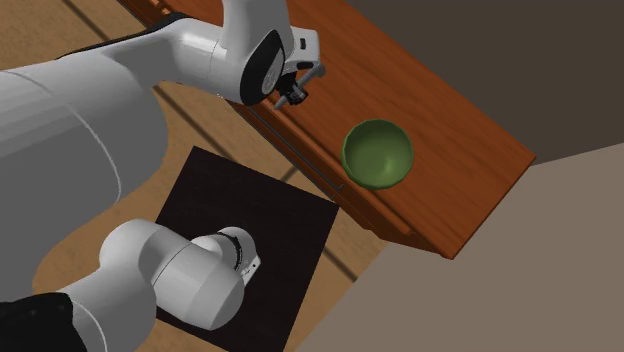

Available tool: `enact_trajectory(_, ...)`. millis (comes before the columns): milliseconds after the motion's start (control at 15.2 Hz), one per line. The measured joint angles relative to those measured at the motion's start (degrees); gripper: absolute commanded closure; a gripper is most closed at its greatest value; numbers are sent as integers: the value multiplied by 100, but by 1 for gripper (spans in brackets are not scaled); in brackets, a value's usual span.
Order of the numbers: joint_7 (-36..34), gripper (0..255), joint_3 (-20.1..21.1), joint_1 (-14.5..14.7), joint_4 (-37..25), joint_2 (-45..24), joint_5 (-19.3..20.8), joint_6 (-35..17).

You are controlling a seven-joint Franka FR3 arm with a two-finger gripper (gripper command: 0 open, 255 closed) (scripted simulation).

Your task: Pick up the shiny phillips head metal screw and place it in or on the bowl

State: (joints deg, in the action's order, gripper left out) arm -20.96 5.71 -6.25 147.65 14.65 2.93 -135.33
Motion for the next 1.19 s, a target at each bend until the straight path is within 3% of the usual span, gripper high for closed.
enact_trajectory(1188, 150, 255, -53, 41, -817, 756, -117, 1567)
